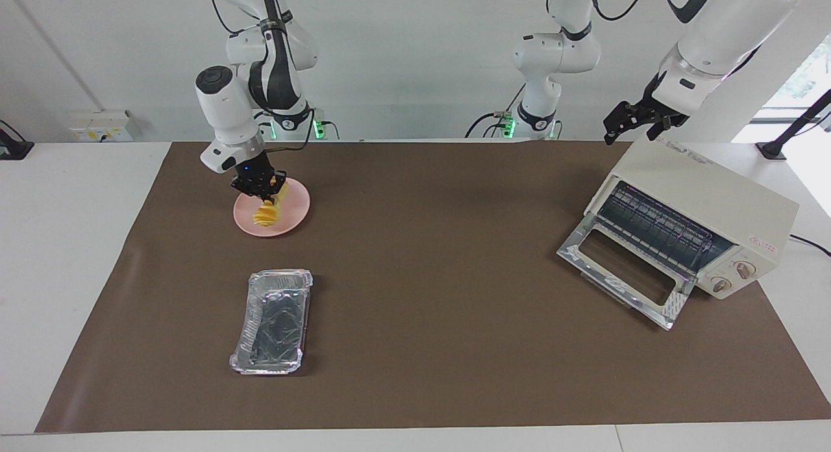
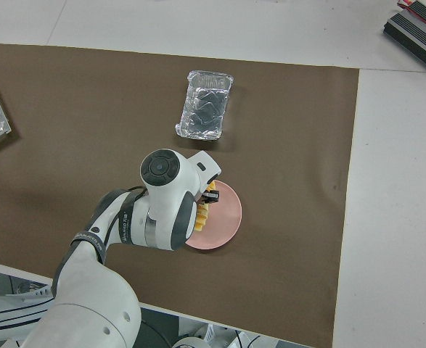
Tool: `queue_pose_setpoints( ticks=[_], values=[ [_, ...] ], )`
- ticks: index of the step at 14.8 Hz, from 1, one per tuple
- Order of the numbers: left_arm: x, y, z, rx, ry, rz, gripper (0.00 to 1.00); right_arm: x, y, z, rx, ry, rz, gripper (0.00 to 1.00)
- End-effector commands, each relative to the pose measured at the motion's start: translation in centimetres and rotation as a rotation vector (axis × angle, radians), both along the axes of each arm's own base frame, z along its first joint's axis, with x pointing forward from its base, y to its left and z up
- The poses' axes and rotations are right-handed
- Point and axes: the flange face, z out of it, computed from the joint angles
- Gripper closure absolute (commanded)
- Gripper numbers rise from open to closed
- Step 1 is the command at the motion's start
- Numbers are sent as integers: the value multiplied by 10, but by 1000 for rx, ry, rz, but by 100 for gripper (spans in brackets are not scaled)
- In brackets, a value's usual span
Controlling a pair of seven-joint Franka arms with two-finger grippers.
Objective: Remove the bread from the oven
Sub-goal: 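Carry the bread to the pink plate and lower it on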
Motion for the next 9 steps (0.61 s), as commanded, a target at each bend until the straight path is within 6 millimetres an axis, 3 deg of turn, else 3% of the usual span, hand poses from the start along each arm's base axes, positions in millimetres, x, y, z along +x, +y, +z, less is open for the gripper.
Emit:
queue_pose_setpoints(
  ticks=[1, 4, 5, 7, 8, 9],
  values=[
    [-7, 3, 3, 13, -11, 2, 0, 2, -1, -12, 6, -5, 9, 100],
    [-7, 3, 3, 13, -11, 2, 0, 2, -1, -13, 6, -1, 12, 100],
    [-7, 3, 3, 13, -11, 2, 0, 2, -1, -14, 6, 4, 8, 94],
    [-7, 3, 3, 13, -11, 2, 0, 3, -4, -14, 6, 7, 1, 7],
    [-7, 3, 3, 13, -11, 2, 0, 3, -4, -13, 7, 10, -1, 0],
    [-7, 3, 3, 13, -11, 2, 0, 4, -4, -12, 7, 12, -2, 0]
  ],
)
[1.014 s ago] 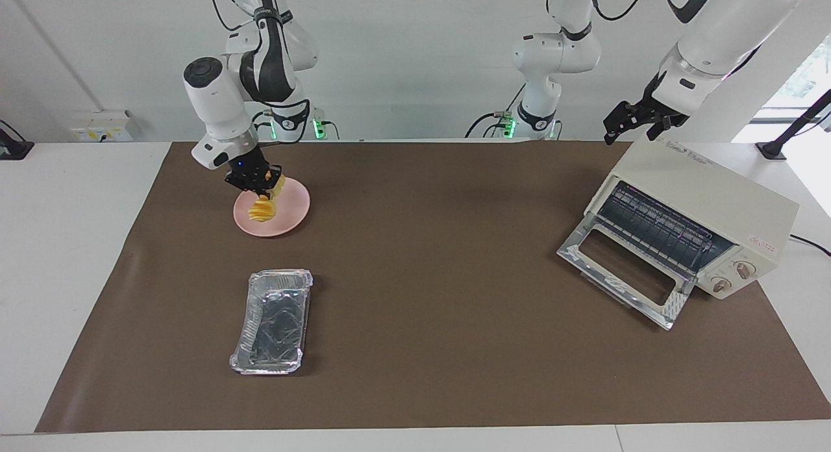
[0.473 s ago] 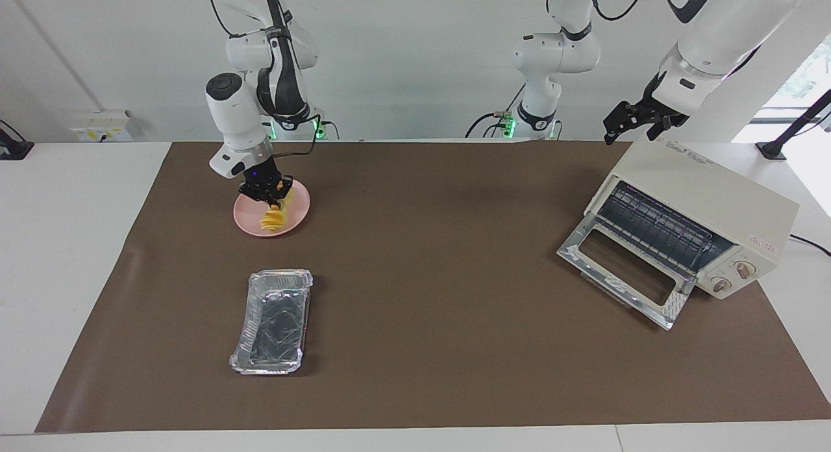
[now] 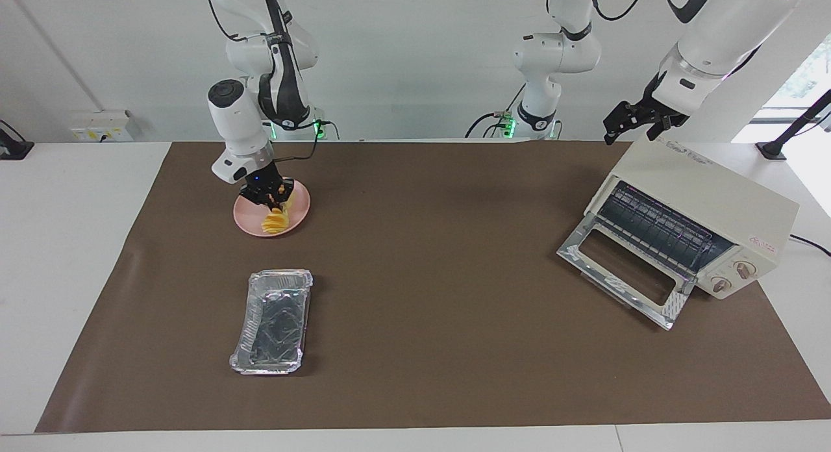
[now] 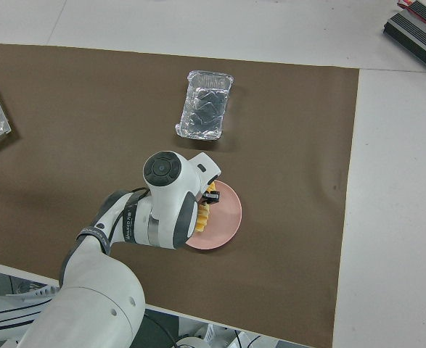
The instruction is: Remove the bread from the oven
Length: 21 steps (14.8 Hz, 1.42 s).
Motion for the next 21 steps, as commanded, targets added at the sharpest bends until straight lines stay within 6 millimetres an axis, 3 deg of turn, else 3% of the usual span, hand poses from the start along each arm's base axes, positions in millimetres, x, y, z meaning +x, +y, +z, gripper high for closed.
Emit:
queue_pose_setpoints(
  ticks=[1, 5, 10, 15, 21],
  values=[
    [-7, 3, 3, 13, -11, 2, 0, 3, -4, 4, 8, 4, -2, 0],
    [-7, 3, 3, 13, -11, 2, 0, 17, -3, 25, 12, 33, -2, 0],
    [-7, 3, 3, 13, -11, 2, 0, 47, -1, 90, 20, 71, 10, 0],
    [-7, 3, 4, 12, -12, 2, 0, 74, -33, 179, 22, 39, 10, 0],
    [-7, 3, 3, 13, -11, 2, 0, 96, -55, 236, 23, 95, 61, 0]
  ],
)
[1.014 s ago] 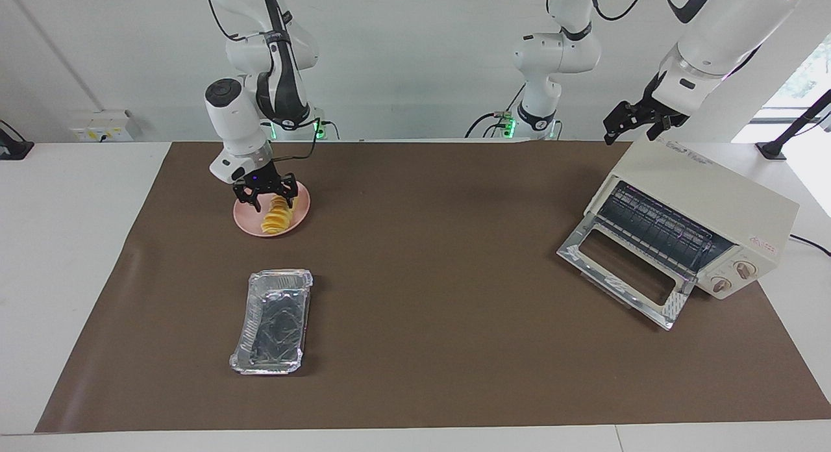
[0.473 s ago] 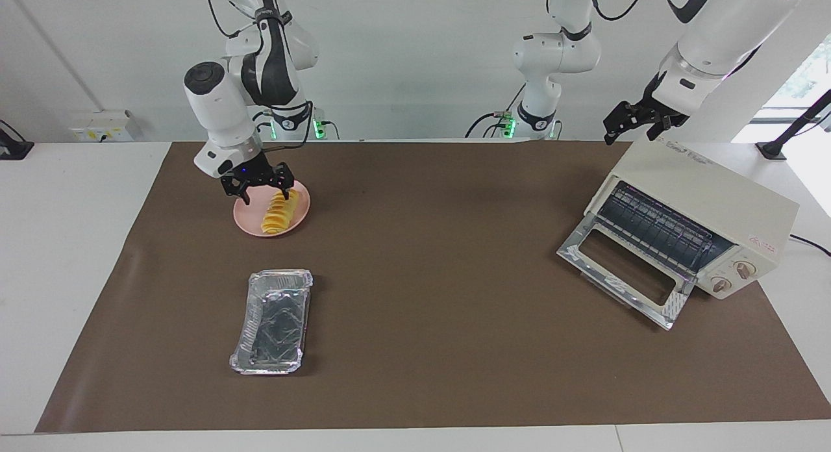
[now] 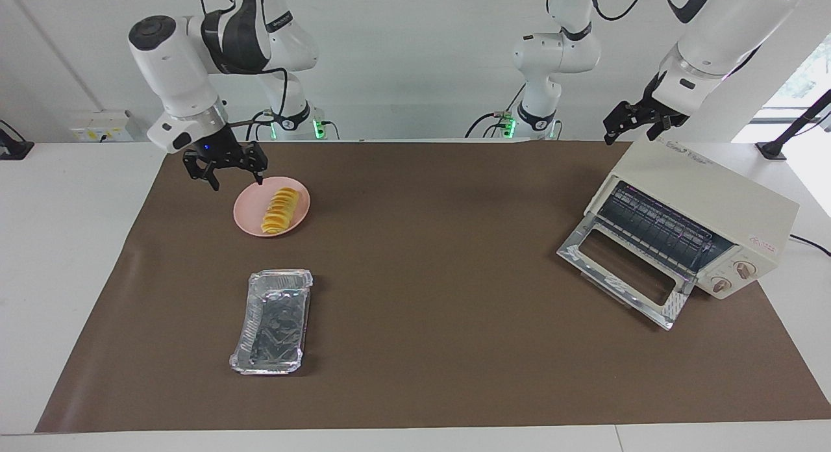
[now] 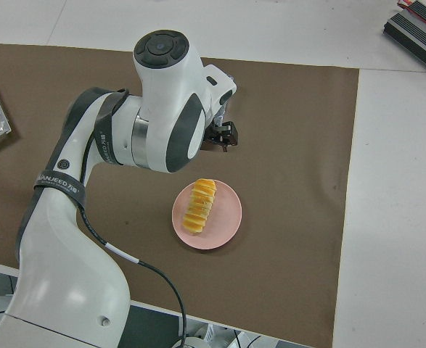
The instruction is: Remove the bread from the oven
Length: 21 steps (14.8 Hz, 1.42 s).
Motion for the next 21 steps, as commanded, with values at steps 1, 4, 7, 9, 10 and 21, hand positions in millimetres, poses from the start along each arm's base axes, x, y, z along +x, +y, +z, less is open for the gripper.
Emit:
queue_pose_setpoints(
  ticks=[1, 4, 7, 9, 10, 21],
  values=[
    [-7, 3, 3, 13, -11, 2, 0, 18, -5, 21, 7, 65, 23, 0],
    [-7, 3, 3, 13, -11, 2, 0, 25, -12, 55, 2, 124, 19, 0],
    [-7, 3, 3, 13, -11, 2, 0, 32, -21, 78, -28, 89, 6, 0],
    [-7, 3, 3, 13, -11, 2, 0, 33, -19, 89, -34, 65, 10, 0],
    [-7, 3, 4, 12, -12, 2, 0, 31, -17, 90, -34, 66, 7, 0],
    [-7, 3, 3, 13, -11, 2, 0, 31, -14, 78, -60, 63, -28, 0]
  ],
)
